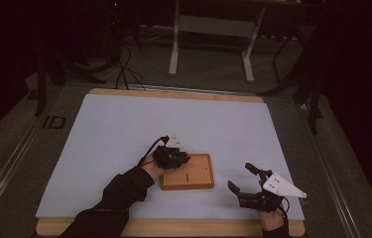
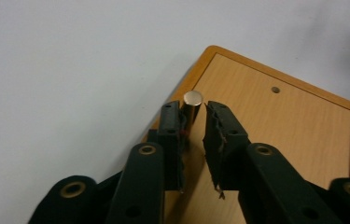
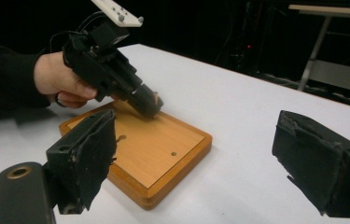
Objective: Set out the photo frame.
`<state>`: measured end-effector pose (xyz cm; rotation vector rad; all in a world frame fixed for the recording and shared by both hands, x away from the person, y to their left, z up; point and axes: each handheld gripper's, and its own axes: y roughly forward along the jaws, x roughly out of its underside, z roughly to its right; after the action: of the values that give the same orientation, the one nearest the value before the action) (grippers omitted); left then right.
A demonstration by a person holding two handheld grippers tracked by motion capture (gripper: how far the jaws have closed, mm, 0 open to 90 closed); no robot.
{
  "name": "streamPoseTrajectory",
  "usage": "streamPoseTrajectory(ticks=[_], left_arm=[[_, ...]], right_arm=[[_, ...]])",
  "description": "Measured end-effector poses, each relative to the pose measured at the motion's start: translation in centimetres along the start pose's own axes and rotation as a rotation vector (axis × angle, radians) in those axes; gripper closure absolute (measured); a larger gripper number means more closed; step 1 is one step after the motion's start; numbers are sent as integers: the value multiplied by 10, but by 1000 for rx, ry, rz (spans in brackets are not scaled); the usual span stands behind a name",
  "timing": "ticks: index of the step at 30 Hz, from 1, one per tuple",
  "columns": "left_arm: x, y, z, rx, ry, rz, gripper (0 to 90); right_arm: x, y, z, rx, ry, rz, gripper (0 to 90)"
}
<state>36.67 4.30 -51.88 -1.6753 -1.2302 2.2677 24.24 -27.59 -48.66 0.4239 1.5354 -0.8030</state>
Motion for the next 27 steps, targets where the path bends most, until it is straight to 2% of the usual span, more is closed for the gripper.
streamPoseTrajectory(ticks=[6, 9, 15, 18, 21, 24, 27], left_arm=[[-1, 0, -2, 5, -9, 20, 815], [-1, 0, -4, 8, -7, 18, 833], [-2, 1, -12, 53, -21, 8, 847], [-3, 1, -17, 93, -28, -2, 851], [-4, 2, -21, 123, -19, -2, 851], [-4, 2, -25, 146, -8, -9, 852], [-5, 3, -27, 160, 0, -15, 852]], right_arm=[[1, 6, -5, -41, -27, -35, 131], [1, 7, -6, -43, -31, -40, 132], [2, 9, -6, -55, -34, -64, 132], [1, 10, -7, -74, -74, -68, 131], [2, 16, -12, -108, -103, -115, 132], [2, 21, -13, -146, -88, -144, 132], [0, 22, -14, -139, -96, -133, 125]])
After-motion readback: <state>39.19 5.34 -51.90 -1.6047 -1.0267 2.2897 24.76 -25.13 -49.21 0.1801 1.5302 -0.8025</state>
